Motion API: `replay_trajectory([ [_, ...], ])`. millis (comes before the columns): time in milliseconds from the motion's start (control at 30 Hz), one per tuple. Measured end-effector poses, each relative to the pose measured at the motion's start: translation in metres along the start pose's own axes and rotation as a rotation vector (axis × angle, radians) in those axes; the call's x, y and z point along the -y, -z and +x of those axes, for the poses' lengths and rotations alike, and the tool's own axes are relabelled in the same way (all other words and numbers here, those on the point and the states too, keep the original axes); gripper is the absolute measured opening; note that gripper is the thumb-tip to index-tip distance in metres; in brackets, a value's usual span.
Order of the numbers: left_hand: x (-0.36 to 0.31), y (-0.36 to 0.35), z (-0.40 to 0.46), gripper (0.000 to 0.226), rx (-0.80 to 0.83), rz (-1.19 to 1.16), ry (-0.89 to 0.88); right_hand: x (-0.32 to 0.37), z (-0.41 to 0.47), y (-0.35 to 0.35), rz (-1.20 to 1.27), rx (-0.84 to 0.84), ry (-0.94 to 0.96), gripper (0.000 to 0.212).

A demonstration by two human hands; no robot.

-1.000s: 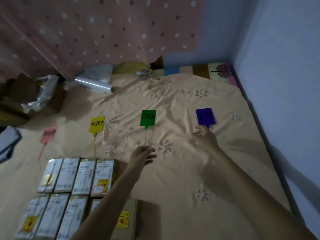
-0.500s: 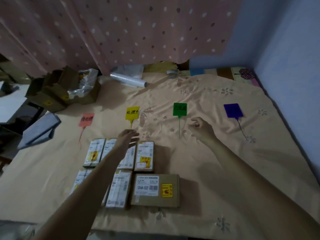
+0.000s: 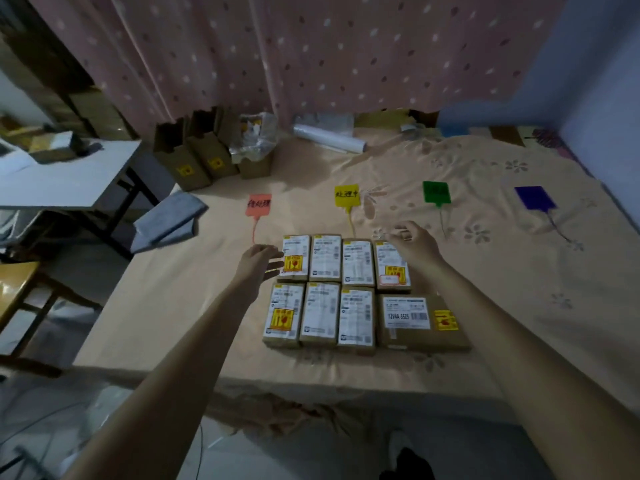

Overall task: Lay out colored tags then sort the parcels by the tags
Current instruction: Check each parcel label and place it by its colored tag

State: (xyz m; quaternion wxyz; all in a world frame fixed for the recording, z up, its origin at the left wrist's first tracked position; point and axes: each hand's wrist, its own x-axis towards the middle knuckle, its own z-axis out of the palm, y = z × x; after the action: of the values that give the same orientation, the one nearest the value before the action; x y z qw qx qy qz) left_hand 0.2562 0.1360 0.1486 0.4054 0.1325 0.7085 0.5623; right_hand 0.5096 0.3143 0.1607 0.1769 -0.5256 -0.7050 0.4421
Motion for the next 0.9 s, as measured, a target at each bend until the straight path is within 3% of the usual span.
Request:
replay_trajectory([
  [133, -0.001, 0.022, 0.005, 0.017, -0.03, 0.028, 0.027, 0.022, 0.0, -0.035, -0.022, 0.065, 0.016, 0.044],
  [400, 0.004, 0.047, 0.018, 0.012, -0.092, 0.091, 0.084, 0.06, 0.026, -0.108, -0.027, 0.253, 0.021, 0.056],
  [567, 0.013, 0.054, 0.042, 0.011, -0.103, 0.092, 0.103, 0.067, 0.04, -0.135, -0.038, 0.279, 0.017, 0.055],
  [800, 0.031, 0.056, 0.089, 0.004, -0.026, 0.156, 0.151, 0.062, 0.053, -0.178, -0.144, 0.291, -0.048, 0.045],
  [900, 0.041, 0.056, 0.112, 0.011, 0.063, 0.21, 0.192, 0.06, 0.058, -0.199, -0.194, 0.261, -0.108, 0.042],
])
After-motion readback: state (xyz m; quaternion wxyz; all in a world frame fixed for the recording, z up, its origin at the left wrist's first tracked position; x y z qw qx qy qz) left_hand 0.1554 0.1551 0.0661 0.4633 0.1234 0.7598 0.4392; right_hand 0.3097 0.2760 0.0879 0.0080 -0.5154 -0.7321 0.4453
